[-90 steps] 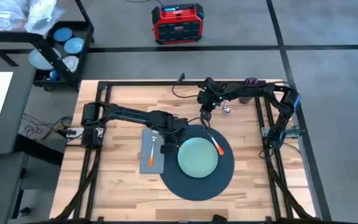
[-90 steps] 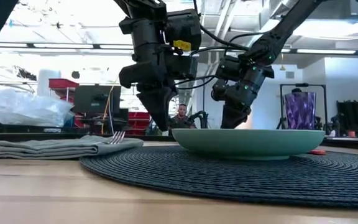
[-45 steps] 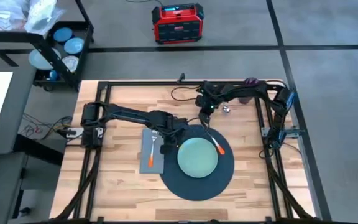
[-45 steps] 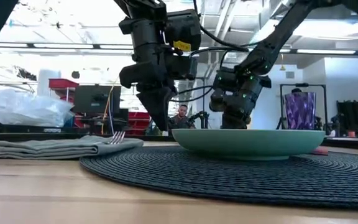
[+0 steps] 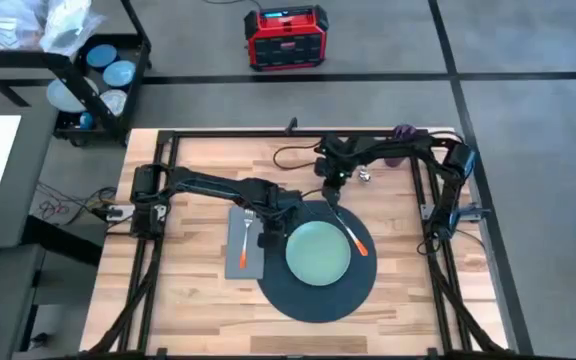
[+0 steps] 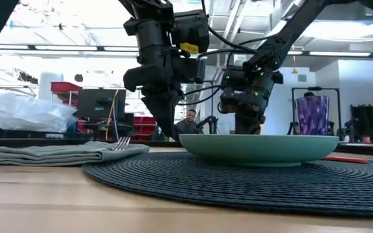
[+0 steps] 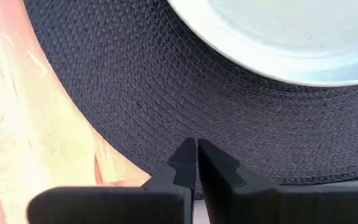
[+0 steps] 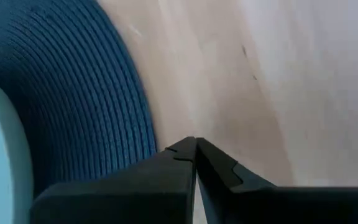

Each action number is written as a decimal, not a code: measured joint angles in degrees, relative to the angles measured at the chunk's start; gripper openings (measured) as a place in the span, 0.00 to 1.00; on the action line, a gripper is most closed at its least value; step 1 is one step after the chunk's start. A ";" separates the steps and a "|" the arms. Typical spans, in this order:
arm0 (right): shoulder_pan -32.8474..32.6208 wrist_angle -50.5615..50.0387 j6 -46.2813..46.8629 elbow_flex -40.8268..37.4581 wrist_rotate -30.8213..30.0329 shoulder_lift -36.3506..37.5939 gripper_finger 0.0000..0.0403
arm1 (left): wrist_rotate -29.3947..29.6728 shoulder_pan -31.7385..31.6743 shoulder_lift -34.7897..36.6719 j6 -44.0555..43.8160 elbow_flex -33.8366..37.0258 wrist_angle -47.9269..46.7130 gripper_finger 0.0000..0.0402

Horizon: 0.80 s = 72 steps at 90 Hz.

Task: Set table place
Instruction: Put the orange knife on the blue placemat

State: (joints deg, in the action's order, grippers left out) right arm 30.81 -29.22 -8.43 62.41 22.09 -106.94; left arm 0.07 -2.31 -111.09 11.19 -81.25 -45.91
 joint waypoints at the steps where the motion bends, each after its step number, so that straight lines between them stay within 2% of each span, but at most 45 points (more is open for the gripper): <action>1: -0.06 -0.13 0.00 0.00 -0.10 0.00 0.00 | 0.01 0.00 0.00 -0.02 0.00 0.00 0.00; 52: -4.28 -2.26 0.82 -2.29 -1.74 0.73 0.00 | 0.01 0.15 0.00 -0.38 0.00 0.37 0.00; 62: -3.37 -4.11 -2.23 -2.62 -4.26 3.48 0.00 | 0.03 0.13 0.00 -0.21 0.00 0.89 0.00; 72: -0.22 -9.02 -2.75 -2.48 -5.07 10.03 0.00 | 0.03 0.13 0.00 -0.10 0.00 1.28 0.00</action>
State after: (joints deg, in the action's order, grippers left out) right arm 30.59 -38.24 -11.17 59.94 17.02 -96.90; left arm 0.10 -2.17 -111.09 11.09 -81.25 -44.63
